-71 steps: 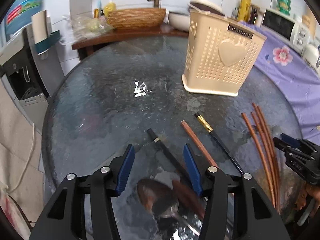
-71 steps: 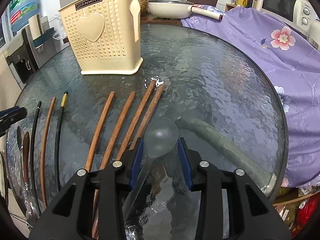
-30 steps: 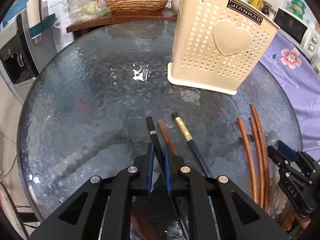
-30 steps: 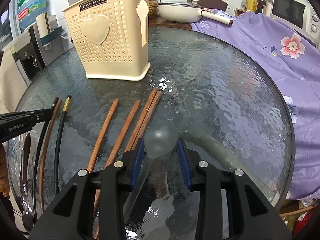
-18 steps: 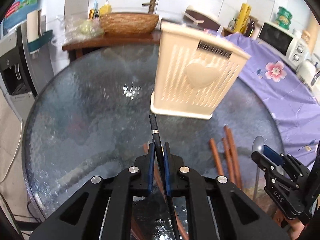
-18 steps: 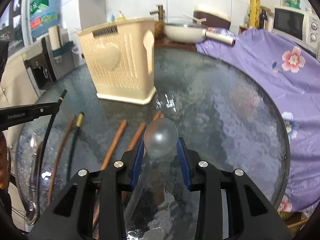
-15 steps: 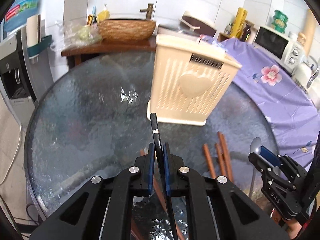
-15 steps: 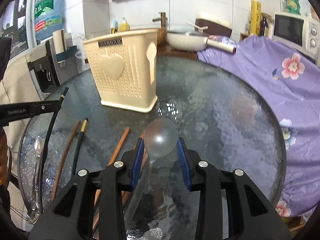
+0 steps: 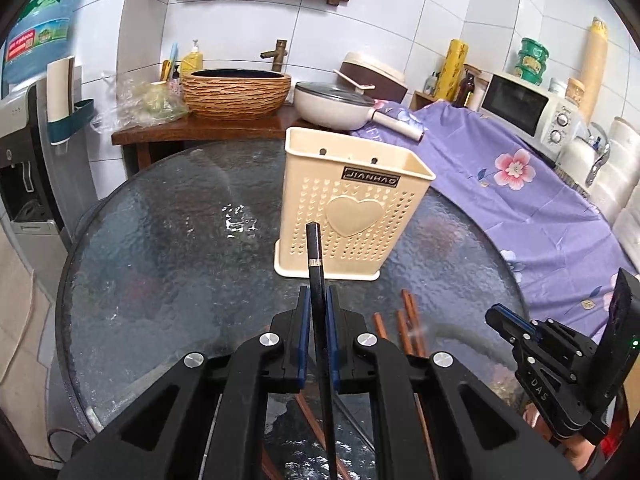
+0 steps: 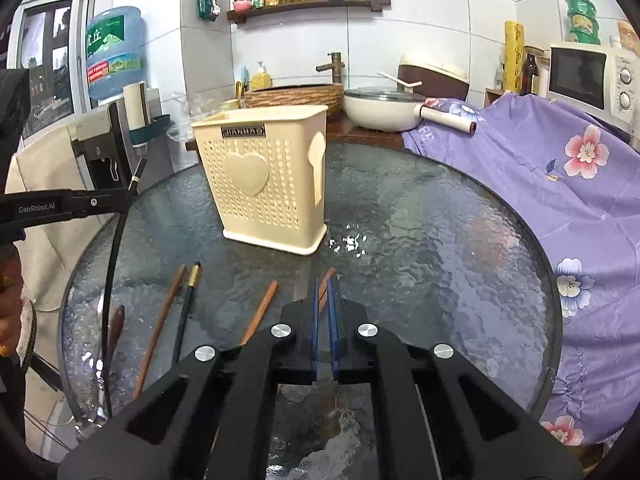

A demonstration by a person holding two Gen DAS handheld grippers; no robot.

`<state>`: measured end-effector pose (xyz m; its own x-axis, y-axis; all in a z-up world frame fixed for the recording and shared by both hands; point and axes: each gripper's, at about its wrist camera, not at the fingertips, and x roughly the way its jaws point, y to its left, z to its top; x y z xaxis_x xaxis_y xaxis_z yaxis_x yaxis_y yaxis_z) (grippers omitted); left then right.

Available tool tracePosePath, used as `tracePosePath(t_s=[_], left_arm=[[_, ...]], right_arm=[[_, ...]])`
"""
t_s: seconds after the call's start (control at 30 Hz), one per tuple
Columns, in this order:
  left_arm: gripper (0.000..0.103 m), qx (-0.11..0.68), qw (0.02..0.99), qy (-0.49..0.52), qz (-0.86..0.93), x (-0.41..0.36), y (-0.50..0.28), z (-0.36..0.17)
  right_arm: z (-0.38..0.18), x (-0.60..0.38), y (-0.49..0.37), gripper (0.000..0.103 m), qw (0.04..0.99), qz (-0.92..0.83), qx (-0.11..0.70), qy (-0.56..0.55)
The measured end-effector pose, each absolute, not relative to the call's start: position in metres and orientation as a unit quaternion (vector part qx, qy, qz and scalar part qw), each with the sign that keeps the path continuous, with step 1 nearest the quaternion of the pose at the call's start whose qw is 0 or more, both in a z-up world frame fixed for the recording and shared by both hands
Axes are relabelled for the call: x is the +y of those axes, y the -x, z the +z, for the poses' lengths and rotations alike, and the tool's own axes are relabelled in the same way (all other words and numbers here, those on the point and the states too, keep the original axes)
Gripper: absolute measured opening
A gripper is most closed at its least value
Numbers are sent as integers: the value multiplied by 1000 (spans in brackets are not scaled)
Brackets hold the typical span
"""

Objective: Organize utensils

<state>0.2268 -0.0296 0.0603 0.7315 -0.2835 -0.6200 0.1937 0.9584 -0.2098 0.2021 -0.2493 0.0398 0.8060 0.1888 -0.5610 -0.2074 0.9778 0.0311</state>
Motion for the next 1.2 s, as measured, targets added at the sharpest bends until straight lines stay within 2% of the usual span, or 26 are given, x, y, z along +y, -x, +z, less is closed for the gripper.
tracePosePath(t_s=[0.17,0.23,0.27,0.3,0.33,0.57,0.73,1.07,1.2], left_arm=[[7,340,930,65,-123,-27,-228,61],[7,341,930,67,-124,-27,-228,60],[7,340,930,67,-124,-27,-228,60],[7,340,930,66,-124,-26,-228,60],[7,340,930,66,-125,-27,-228,60],[7,339,930,69,-127,-26,-228,60],[7,342,929,67,-128,-28,-229,59],[7,344,927,68,-132,-28,-232,55],[7,345,927,69,-131,-28,-232,54]], right_arm=[[29,-250,-211,6,943,100,318,11],[25,-252,-213,13,942,93,323,6],[22,-253,-215,32,941,85,329,9],[20,-254,-217,58,939,75,337,8],[18,-257,-217,63,939,69,336,-1],[-8,-246,-232,62,919,65,389,-5],[-24,-238,-244,48,912,42,408,-8],[-29,-233,-263,47,903,23,428,-13],[-29,-231,-267,29,901,29,433,-16]])
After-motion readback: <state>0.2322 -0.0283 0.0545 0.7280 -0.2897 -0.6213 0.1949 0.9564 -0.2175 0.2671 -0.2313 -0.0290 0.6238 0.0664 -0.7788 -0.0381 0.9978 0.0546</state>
